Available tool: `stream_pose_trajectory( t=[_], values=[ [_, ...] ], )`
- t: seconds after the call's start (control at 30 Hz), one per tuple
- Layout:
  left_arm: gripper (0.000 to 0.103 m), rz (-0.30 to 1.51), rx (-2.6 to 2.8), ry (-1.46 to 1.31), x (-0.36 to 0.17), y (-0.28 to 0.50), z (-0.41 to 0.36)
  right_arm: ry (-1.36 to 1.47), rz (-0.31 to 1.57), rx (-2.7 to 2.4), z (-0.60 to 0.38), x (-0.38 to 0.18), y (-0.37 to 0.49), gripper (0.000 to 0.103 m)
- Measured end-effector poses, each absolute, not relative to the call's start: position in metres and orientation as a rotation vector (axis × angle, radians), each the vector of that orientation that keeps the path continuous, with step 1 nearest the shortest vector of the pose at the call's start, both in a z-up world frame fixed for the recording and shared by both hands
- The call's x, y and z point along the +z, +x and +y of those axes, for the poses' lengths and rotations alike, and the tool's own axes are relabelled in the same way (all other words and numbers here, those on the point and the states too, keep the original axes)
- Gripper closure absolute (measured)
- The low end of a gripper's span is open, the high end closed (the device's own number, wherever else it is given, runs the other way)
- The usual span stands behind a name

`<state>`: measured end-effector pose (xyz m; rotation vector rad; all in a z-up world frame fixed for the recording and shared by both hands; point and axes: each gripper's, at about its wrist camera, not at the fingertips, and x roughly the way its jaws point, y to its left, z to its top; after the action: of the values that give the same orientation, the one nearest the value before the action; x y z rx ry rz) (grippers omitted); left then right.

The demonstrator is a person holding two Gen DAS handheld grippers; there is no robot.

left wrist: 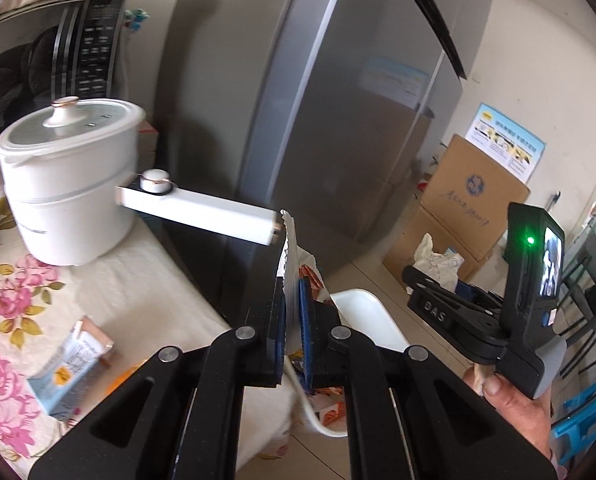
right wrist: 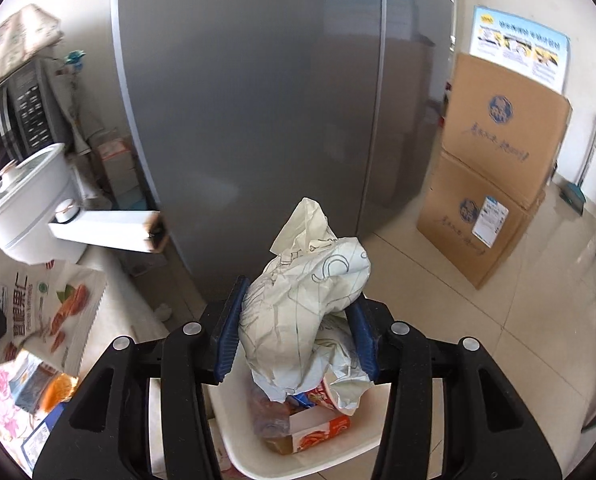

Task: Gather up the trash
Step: 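Carry the wrapper strip with the left tool while the right tool carries the tissue to the bin, then open the left tool over the bin while the right tool withdraws open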

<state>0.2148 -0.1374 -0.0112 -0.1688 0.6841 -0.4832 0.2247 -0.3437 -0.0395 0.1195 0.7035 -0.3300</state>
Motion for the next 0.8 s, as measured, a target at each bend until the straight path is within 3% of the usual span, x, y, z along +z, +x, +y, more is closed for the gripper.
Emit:
stream_pose_trajectory(
  t=[0.13, 0.33, 0.8],
  values=[
    [0.097, 0.704, -0.501, -0.159, -0.017, 0.217, -0.163, 0.132, 0.693, -0.381, -0.362, -0.042, 0.221, 0.033],
    [0.097, 0.757, -0.526, -0.172, -0.03, 0.227, -0.203, 0.163, 0.689, -0.441, -0.398, -0.044, 0.211, 0.02],
    [0.095, 0.799, -0.55, -0.162, -0.044, 0.25, -0.271, 0.29, 0.679, -0.565, -0.457, -0.045, 0.186, 0.014]
  ],
)
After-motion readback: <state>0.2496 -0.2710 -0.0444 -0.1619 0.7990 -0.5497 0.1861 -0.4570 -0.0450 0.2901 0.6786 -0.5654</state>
